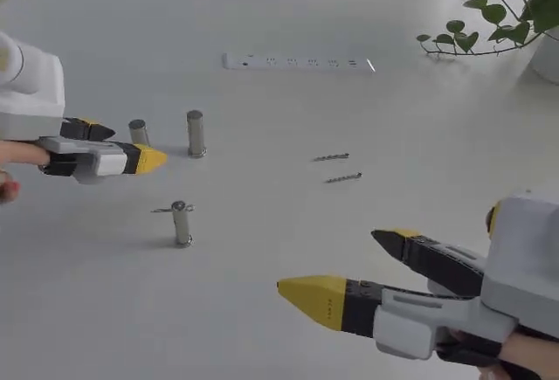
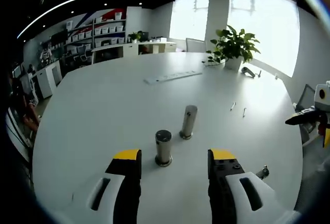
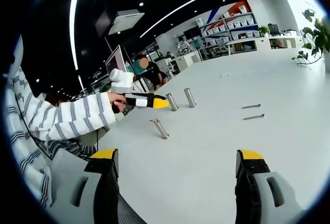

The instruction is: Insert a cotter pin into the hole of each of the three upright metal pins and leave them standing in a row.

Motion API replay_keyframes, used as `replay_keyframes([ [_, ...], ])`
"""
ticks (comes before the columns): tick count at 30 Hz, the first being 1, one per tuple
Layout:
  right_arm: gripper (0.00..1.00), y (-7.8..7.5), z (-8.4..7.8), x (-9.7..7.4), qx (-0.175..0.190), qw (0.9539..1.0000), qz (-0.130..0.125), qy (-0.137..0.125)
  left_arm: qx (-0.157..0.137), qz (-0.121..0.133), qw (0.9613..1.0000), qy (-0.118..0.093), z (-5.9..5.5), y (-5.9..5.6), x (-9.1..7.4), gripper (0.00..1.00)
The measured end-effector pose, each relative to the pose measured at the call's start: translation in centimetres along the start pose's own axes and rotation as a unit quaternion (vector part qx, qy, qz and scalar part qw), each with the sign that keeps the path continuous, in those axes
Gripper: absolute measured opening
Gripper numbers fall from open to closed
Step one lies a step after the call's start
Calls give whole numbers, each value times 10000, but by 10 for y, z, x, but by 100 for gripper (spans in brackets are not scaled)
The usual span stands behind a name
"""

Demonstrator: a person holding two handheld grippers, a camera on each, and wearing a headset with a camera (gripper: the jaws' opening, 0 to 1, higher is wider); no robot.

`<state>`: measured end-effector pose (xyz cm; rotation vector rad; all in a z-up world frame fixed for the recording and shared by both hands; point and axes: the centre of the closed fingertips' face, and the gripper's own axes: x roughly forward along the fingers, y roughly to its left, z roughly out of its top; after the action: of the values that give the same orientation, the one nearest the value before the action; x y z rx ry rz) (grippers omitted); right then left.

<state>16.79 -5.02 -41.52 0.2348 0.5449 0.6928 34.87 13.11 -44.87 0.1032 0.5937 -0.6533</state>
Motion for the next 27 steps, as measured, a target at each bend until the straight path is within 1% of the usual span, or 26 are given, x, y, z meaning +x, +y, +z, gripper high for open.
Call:
replay_keyframes([
  [2,93,0,-1,1,-17,10000,21,37,-38,45,10000,4,0,2,3,47],
  [5,93,2,-2,1,-46,9999,75,76,-116,96,9999,9,-1,5,8,41],
  [8,93,4,0,0,-54,9999,145,40,-152,133,9998,75,-3,6,13,38],
  [11,93,5,0,-1,-29,9999,161,28,-204,132,9997,58,-3,6,16,35],
  [13,93,4,-1,0,-67,9998,150,67,-211,131,9997,31,-1,5,18,33],
  [16,93,3,-7,1,-151,9995,154,219,-192,140,9997,29,-1,6,23,30],
  [17,93,4,-8,1,-149,9995,164,236,-119,193,9997,29,-1,7,25,29],
  [19,94,5,-8,1,-133,9994,186,242,-42,256,9997,30,0,9,26,28],
  [22,94,4,-9,1,-116,9994,180,272,-43,244,9997,22,0,9,28,22],
  [25,95,4,-10,0,-105,9994,168,283,34,270,9996,42,0,9,29,17],
  [27,95,4,-10,-1,-93,9994,161,275,135,360,9992,66,0,13,29,13],
])
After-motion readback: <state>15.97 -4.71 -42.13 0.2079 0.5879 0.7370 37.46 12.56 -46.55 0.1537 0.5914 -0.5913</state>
